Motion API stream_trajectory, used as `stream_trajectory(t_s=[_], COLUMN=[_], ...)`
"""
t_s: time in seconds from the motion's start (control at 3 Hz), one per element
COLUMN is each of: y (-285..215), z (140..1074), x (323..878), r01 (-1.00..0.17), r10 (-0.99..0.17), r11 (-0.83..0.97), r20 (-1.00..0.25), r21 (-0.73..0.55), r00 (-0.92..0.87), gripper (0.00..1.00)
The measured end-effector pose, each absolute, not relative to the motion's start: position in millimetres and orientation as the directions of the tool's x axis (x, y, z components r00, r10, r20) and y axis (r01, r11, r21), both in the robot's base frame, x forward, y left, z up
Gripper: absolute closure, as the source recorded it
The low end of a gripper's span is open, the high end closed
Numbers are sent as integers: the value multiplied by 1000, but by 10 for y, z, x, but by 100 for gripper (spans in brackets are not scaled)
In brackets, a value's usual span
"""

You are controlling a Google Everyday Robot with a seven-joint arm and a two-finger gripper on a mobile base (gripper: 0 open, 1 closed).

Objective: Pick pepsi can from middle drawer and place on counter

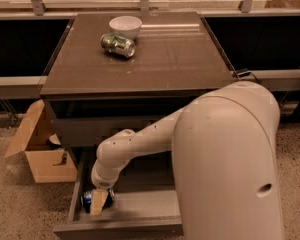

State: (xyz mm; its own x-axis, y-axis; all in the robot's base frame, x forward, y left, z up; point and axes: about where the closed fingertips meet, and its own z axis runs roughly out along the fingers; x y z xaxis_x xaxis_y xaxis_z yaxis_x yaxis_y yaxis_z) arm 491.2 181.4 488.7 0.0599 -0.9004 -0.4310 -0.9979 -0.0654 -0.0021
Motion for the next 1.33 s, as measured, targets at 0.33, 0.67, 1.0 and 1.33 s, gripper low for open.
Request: stream_trajectory(t_s=[0.33,0.67,1.0,1.33], y=[1806,1799,1799,1825], z=[4629,4474,4355,4236], x=[4984,5071,5140,5179], r01=[-997,-993,-990,-989], r10=[-910,-915,-914,-911], r11=[-61,-61,-67,-79], r20=[-407,-391,-390,-393], r21=[-54,-98,-121,-127], r00=[78,95,110,123], gripper=[0,0,0,0])
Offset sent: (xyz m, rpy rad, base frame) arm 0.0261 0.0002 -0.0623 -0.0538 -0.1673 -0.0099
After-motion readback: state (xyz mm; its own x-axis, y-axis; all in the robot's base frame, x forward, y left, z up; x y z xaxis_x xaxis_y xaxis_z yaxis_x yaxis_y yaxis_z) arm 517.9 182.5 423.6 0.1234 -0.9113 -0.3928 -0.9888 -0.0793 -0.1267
